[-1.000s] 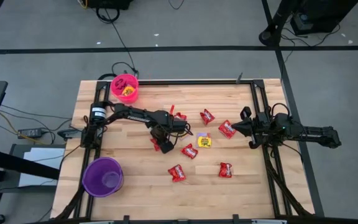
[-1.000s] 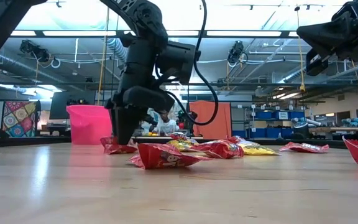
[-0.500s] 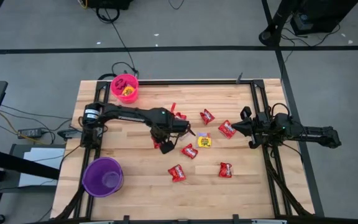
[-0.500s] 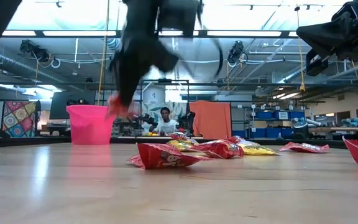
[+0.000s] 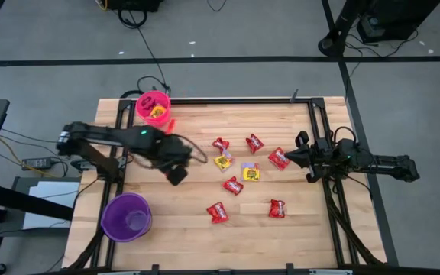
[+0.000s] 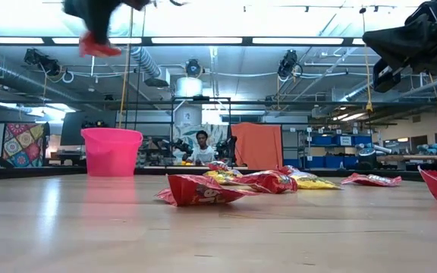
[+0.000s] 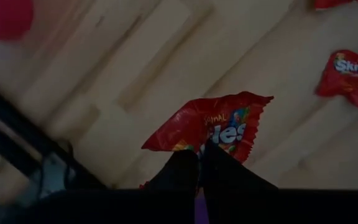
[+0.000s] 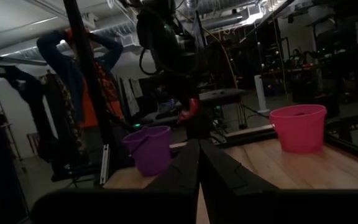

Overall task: Sort candy by brand, put in halloween buckets
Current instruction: Put the red candy into the violet bucket

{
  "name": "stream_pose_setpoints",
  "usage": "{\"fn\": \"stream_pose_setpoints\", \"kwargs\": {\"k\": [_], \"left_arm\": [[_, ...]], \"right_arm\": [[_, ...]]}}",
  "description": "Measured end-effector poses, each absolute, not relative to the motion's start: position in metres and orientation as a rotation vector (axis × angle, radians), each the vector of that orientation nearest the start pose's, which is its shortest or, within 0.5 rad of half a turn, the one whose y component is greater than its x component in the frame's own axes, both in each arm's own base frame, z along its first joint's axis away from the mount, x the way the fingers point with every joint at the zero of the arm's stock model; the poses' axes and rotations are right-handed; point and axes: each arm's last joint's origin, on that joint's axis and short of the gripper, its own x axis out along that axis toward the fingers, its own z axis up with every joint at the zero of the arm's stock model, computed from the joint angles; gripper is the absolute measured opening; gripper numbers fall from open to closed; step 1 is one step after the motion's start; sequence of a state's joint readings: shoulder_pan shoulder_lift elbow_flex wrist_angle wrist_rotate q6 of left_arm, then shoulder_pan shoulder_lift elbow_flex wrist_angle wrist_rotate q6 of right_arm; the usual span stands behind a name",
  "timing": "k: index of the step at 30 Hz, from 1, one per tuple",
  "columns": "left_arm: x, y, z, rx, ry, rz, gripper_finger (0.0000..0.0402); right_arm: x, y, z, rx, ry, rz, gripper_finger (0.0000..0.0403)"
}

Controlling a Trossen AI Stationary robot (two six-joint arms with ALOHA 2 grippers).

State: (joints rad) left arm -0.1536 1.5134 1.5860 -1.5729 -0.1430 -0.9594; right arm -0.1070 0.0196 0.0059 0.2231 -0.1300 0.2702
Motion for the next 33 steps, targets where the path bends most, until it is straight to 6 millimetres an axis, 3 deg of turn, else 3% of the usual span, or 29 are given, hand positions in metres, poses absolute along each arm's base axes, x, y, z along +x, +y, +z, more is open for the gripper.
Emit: {"fn": "stream_pose_setpoints", "kwargs": {"k": [6, 11, 25, 30, 33], "left_arm": [[0.212, -0.06, 0.353, -0.676, 1.28, 0.716, 0.0012], [0.192, -0.085, 0.343, -0.717, 1.324, 0.721, 0.0011], [0.152, -0.141, 0.337, -0.827, 1.416, 0.739, 0.001], [0.144, -0.15, 0.336, -0.854, 1.374, 0.781, 0.001], [0.141, -0.151, 0.325, -0.835, 1.405, 0.827, 0.001]], "right_arm": [[0.096, -0.006, 0.185, 0.26, -0.203, 0.055, 0.0022], [0.096, -0.006, 0.185, 0.26, -0.202, 0.055, 0.0022], [0.096, -0.006, 0.185, 0.27, -0.202, 0.056, 0.0022], [0.096, -0.006, 0.185, 0.27, -0.202, 0.056, 0.0022], [0.096, -0.006, 0.185, 0.27, -0.202, 0.056, 0.0022]]}}
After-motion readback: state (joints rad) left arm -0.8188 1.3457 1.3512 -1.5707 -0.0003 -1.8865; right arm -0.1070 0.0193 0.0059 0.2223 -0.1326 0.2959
